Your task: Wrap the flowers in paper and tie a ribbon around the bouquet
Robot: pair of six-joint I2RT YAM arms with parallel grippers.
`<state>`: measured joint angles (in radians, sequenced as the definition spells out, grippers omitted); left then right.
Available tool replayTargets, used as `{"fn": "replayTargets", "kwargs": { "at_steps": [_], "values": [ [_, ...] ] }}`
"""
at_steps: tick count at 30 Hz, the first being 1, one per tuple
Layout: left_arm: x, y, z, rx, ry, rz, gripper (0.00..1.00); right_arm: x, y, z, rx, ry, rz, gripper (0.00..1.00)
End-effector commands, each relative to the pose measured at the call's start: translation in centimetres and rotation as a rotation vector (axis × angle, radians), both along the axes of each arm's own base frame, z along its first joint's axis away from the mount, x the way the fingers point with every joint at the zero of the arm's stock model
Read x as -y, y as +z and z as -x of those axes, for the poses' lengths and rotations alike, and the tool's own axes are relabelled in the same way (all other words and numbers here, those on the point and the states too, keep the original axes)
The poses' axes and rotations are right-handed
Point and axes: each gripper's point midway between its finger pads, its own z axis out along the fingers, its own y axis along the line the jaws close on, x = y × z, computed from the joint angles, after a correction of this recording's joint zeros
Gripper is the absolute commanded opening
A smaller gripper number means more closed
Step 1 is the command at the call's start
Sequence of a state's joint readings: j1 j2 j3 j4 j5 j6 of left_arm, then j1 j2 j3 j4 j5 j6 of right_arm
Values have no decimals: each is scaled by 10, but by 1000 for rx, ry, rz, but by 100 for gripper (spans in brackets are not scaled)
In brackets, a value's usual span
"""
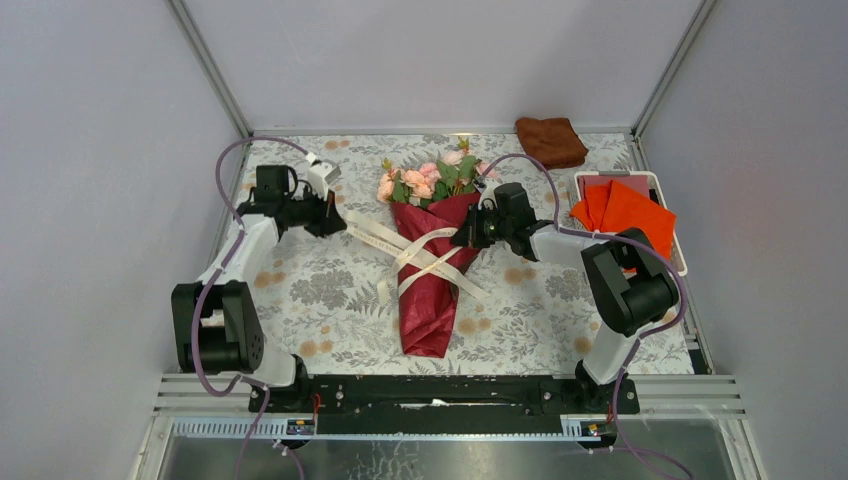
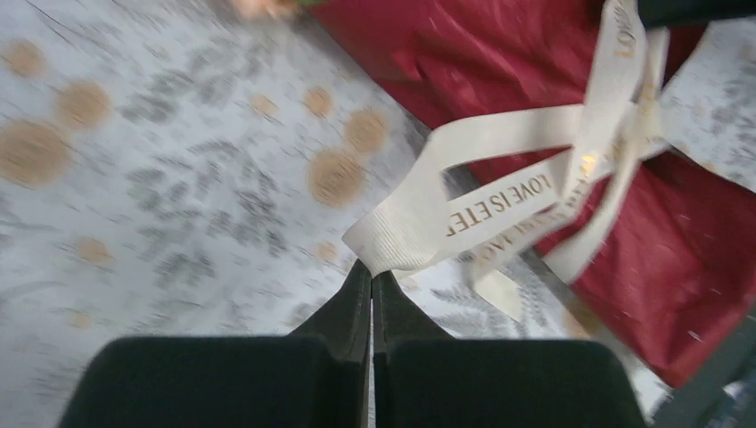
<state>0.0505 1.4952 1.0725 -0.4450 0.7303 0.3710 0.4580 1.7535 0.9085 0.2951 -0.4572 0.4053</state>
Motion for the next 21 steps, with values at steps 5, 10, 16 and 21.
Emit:
{"fn": "replayTargets", "kwargs": {
  "at_steps": [5, 10, 16, 21],
  "values": [
    [-20, -27, 54, -131, 109, 84, 2, -8, 4, -9, 31, 43, 22, 0],
    [-67, -57, 56, -198, 220, -90, 24, -9, 2, -8, 18, 57, 27, 0],
    [-77, -59, 52, -45, 56, -301, 51, -10, 12, -4, 21, 67, 11, 0],
    [-23, -37, 23, 168, -147, -417, 65, -11, 20, -4, 28, 70, 1, 0]
  ]
}}
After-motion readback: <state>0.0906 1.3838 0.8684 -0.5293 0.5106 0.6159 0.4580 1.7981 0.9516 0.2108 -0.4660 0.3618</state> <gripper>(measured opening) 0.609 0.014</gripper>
